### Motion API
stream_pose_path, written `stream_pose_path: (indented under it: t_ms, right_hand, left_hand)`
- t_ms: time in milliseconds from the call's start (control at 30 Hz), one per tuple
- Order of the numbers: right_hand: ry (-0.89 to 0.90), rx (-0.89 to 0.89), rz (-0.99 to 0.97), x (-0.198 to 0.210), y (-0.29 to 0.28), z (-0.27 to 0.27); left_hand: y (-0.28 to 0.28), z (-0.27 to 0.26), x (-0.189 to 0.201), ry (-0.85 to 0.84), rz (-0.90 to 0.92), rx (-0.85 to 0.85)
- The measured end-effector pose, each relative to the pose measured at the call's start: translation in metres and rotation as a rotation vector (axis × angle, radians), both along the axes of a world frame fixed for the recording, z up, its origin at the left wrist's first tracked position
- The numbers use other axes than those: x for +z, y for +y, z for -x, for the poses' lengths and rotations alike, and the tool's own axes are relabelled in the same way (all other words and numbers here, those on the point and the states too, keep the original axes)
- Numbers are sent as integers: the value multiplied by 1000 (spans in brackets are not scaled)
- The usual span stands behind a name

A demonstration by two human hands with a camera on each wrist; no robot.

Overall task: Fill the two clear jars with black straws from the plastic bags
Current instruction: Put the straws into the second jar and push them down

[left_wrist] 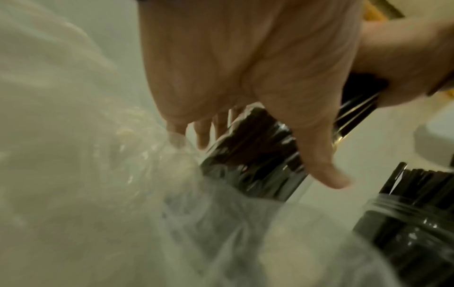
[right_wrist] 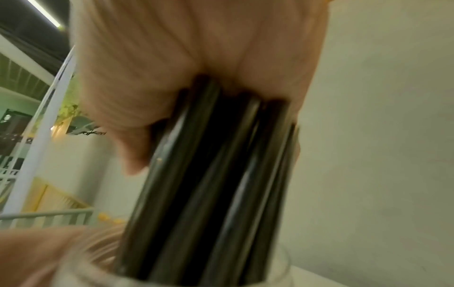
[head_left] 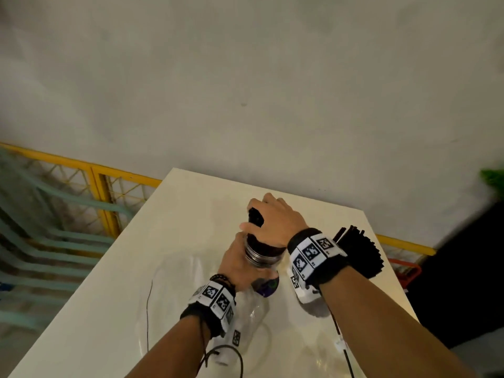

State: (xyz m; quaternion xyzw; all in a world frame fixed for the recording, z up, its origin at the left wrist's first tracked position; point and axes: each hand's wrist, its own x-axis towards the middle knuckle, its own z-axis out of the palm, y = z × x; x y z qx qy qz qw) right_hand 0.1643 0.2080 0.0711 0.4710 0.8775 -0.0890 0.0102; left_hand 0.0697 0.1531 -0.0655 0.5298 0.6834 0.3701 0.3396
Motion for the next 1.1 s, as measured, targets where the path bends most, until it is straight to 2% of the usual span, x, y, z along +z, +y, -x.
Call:
stream_pose_path:
  t_ms: [67, 133, 267, 333, 400, 667, 733, 867, 1000, 1100]
  right_hand:
    - [63, -114, -81, 0, 0, 3]
    - [60, -264, -78, 4, -2, 3]
    - [-73, -372, 147, 10, 12, -3]
    - [57, -377, 183, 19, 18, -9]
    - [208, -391, 124, 29, 19, -17]
    - [303, -350, 35, 30, 0, -29]
    - [285, -319, 8, 27, -12, -24]
    - [19, -224, -51, -5, -23, -10]
    - [183, -226, -83, -10, -8, -11]
    - [127, -177, -73, -12, -6, -14]
  left_hand:
    - [-2, -2, 3, -14, -24, 2]
    - [-4, -4, 4, -32, -38, -13]
    - [-4, -4, 8, -22, -41, -34]
    - [-2, -2, 8, -32, -30, -34]
    - [-2, -2, 8, -40, -31, -23]
    - [-2, -2, 4, -32, -67, -18]
    - [0, -1, 2, -23, -76, -27]
    - [2, -1, 0, -25, -83, -41]
    - [1, -1, 0, -35, -82, -34]
    - [2, -1, -1, -36, -85, -35]
